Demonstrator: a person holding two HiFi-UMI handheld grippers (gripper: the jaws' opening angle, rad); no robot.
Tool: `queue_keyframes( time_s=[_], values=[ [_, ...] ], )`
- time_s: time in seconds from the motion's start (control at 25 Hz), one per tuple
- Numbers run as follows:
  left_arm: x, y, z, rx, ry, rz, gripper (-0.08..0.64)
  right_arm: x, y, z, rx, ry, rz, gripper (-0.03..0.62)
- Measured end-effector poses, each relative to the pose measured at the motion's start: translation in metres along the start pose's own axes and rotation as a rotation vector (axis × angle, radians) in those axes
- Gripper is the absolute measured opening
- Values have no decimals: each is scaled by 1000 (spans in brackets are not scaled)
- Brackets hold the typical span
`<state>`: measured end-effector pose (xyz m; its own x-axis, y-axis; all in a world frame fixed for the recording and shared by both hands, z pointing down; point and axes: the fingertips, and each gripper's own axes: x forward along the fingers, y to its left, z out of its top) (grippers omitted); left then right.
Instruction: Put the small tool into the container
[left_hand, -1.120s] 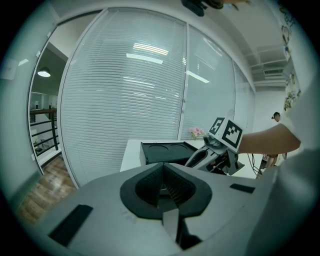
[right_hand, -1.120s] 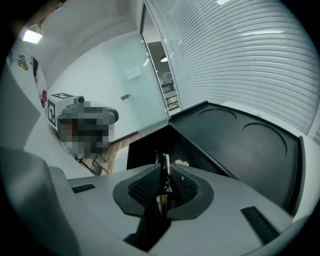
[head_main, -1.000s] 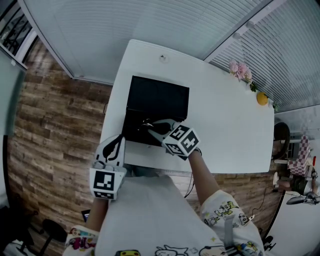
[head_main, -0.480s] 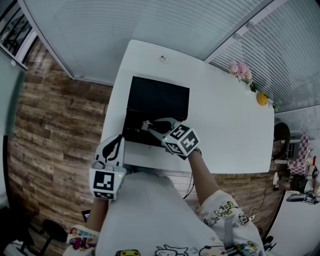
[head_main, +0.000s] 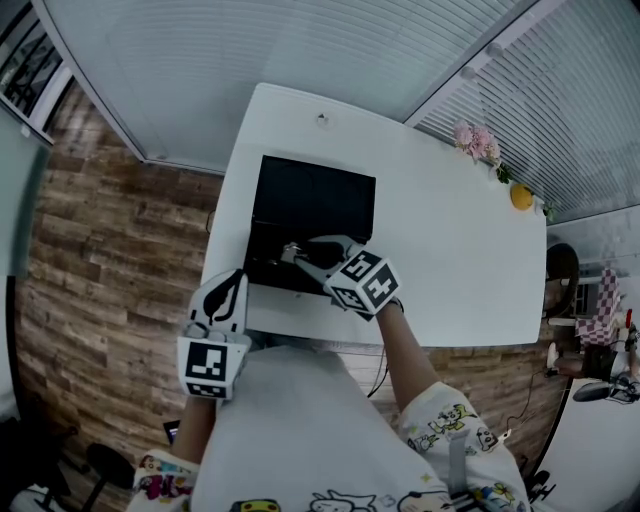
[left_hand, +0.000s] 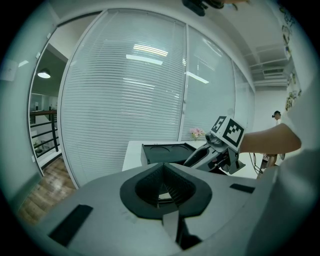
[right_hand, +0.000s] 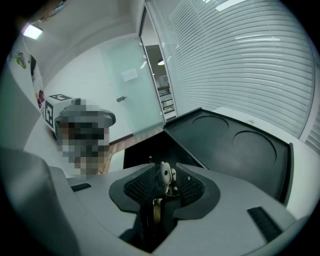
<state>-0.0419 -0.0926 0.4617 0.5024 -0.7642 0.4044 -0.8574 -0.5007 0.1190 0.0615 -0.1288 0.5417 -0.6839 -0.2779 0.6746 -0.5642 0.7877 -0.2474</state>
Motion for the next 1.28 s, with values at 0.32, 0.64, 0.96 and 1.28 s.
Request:
queue_keyframes(
  time_s=[0.32, 0.64, 0.96, 1.28],
  values=[
    [-4, 3, 9, 21, -24, -4, 6, -17, 6, 18, -28, -55, -31, 109],
    [-6, -2, 24, 53, -58, -23, 5, -53, 11, 40, -56, -173, -103, 108],
    [-3, -12, 41, 91, -95, -71, 6, -107, 12, 53, -66, -308, -224, 107],
    [1, -34, 53, 126, -107, -143, 6, -155, 15, 41, 25, -431, -308, 107]
  ],
)
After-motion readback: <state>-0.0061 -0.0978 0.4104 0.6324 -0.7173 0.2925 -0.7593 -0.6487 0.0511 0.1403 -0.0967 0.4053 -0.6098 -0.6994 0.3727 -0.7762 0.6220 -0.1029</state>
